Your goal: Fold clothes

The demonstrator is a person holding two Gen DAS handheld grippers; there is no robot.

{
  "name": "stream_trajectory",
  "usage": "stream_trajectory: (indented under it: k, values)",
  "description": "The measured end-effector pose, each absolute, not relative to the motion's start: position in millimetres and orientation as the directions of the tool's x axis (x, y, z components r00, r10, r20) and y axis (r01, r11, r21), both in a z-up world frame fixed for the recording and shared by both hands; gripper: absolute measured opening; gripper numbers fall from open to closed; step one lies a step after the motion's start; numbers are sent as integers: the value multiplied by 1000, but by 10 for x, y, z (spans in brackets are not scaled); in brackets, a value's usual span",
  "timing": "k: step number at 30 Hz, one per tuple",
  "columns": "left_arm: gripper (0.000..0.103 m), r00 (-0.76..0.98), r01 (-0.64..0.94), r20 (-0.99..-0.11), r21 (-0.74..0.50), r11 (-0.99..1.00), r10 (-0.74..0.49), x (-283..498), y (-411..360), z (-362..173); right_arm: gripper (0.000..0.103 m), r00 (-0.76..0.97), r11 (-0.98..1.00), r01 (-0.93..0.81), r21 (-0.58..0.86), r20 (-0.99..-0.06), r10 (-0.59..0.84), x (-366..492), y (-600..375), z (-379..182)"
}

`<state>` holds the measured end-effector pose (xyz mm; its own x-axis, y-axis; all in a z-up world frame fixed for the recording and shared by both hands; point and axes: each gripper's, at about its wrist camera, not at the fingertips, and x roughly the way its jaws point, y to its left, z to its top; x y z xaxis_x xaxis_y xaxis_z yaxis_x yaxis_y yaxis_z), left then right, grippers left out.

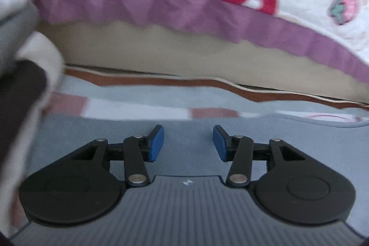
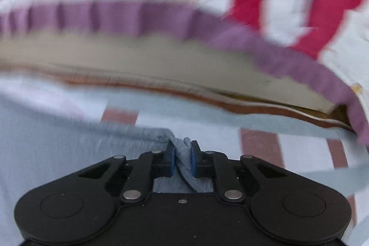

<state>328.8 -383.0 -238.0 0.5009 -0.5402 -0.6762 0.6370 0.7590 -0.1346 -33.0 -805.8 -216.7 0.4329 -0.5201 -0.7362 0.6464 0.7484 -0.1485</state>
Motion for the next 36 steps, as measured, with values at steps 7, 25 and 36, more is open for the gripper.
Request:
stream_trajectory:
  k: [7,25,36]
  values:
    - [46,533,638,-677,-72,767,-507,3354,-3843,-2369,11,447,698,673,-245,-617,-647,-3,-8132,-1913]
    - [51,473,613,-673,-212,761,-569,3540,-3750,-2422,13,424,692,677,-250,-635,-645,-52,-8070,-2050]
    - [63,308,889,-762,17,457,-570,3385,-4091,-2481,12,474,699,686,-201,-606,-639,-332,-7909,-2088]
